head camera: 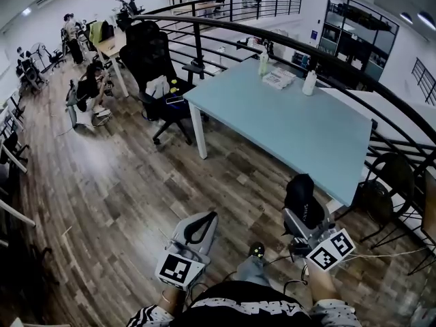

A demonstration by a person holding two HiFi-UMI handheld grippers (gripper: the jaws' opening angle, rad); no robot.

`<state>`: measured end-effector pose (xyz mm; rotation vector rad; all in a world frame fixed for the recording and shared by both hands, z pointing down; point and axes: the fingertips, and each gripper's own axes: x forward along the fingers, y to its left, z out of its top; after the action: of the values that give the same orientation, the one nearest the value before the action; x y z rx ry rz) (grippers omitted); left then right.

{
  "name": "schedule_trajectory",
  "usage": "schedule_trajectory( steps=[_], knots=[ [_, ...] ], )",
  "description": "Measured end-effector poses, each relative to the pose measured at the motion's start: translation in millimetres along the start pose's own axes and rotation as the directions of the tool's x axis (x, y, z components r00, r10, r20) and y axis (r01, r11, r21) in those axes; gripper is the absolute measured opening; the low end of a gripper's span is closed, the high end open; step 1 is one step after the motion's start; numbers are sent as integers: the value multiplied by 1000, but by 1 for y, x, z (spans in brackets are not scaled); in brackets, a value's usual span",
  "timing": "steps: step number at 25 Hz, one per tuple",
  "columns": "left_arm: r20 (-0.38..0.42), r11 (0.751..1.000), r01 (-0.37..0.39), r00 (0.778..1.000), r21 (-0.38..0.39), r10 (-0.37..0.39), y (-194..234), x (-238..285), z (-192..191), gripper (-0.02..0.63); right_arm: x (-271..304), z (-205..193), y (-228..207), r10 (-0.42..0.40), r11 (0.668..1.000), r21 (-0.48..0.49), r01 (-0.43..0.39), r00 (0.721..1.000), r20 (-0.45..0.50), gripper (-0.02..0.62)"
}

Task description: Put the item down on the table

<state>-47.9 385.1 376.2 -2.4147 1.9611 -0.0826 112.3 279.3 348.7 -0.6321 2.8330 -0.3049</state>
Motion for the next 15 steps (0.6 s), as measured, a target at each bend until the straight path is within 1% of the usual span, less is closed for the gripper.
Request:
schedule_trajectory(
  steps=[3, 9, 11, 15],
  knots=[
    [-10, 1000, -27, 1000, -11, 27, 11, 16, -2, 0, 11, -2, -16, 16, 1000, 15, -16, 1000, 0, 354],
    [-24, 999, -35, 999, -18, 35, 17, 56, -8, 0, 25, -7, -54, 25, 999, 35, -24, 1000, -18, 354],
    [-25, 999, -42, 999, -8, 42, 23, 67, -8, 0, 32, -5, -66, 24, 999, 38, -24, 1000, -17, 354],
    [-44, 998, -53, 998, -19, 52, 31, 88, -7, 0, 49, -2, -85, 38, 998, 41, -37, 999, -20, 354]
  ],
)
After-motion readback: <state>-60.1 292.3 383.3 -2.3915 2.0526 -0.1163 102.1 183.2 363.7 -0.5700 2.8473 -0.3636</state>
